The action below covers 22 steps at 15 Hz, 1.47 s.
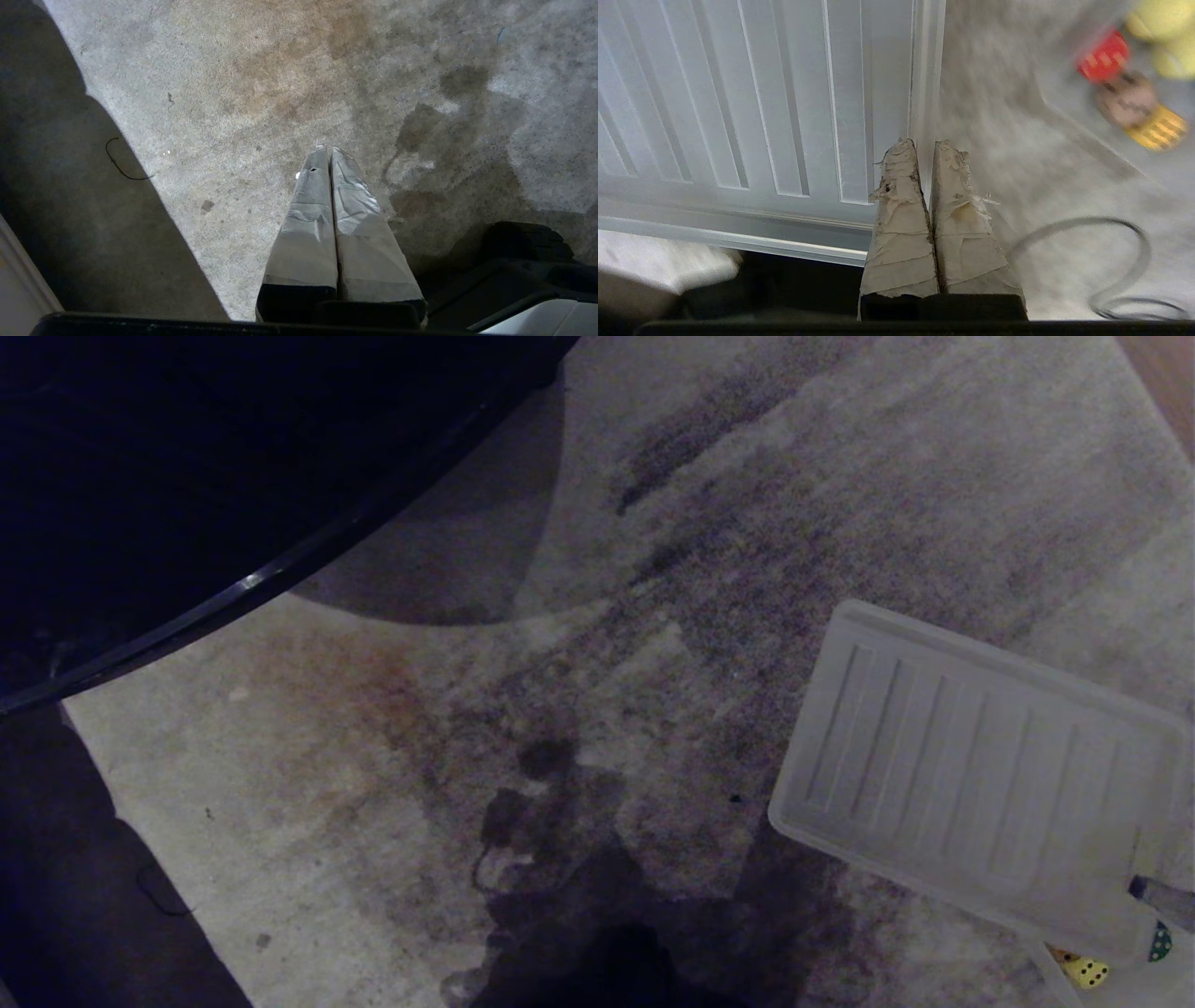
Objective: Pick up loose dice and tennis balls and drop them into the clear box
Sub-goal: Close the lid
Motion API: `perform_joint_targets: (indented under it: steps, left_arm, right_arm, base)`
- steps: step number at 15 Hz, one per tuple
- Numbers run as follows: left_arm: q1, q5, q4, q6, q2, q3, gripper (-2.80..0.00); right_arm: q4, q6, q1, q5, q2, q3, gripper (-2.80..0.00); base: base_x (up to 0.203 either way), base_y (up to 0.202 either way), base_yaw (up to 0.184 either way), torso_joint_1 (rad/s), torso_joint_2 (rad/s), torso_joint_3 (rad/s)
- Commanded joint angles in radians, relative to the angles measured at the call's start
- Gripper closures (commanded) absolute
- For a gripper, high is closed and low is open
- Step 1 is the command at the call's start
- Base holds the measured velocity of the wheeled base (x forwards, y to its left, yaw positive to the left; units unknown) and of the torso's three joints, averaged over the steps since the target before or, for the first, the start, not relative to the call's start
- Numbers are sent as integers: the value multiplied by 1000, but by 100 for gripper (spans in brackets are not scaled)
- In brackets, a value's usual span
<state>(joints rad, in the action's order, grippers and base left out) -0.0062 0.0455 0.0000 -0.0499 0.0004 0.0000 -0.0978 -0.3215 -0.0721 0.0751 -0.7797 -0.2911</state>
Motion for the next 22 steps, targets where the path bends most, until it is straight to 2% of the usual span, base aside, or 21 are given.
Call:
perform_joint_targets:
  steps: [1,3,5,8,10,11,17,18,20,22]
  left_arm:
    - [0,0,0,-1,0,2,0]
    - [0,0,0,-1,0,2,0]
    - [0,0,0,-1,0,2,0]
    - [0,0,0,-1,0,2,0]
    - [0,0,0,-1,0,2,0]
    - [0,0,0,-1,0,2,0]
    - [0,0,0,-1,0,2,0]
    - [0,0,0,-2,0,2,0]
    - [0,0,0,-1,0,2,0]
    - [0,0,0,-1,0,2,0]
  right_arm:
    - [220,26,0,2,322,17,0]
    - [362,45,0,4,466,29,0]
    - [435,68,0,1,495,46,0]
    - [446,159,9,26,497,62,0]
    - [458,161,86,32,520,70,0]
    - [460,162,95,33,562,80,0]
    - [453,153,85,57,771,92,0]
    - [427,201,85,37,781,100,0]
    - [364,203,84,-48,780,122,0]
    - [385,212,84,-46,780,129,0]
  base:
    - [0,0,0,0,0,0]
    - [0,0,0,0,0,0]
    - [0,0,0,0,0,0]
    - [0,0,0,0,0,0]
    - [0,0,0,0,0,0]
    - [0,0,0,0,0,0]
    - [0,0,0,0,0,0]
    - [0,0,0,0,0,0]
    - [0,0,0,0,0,0]
    - [0,0,0,0,0,0]
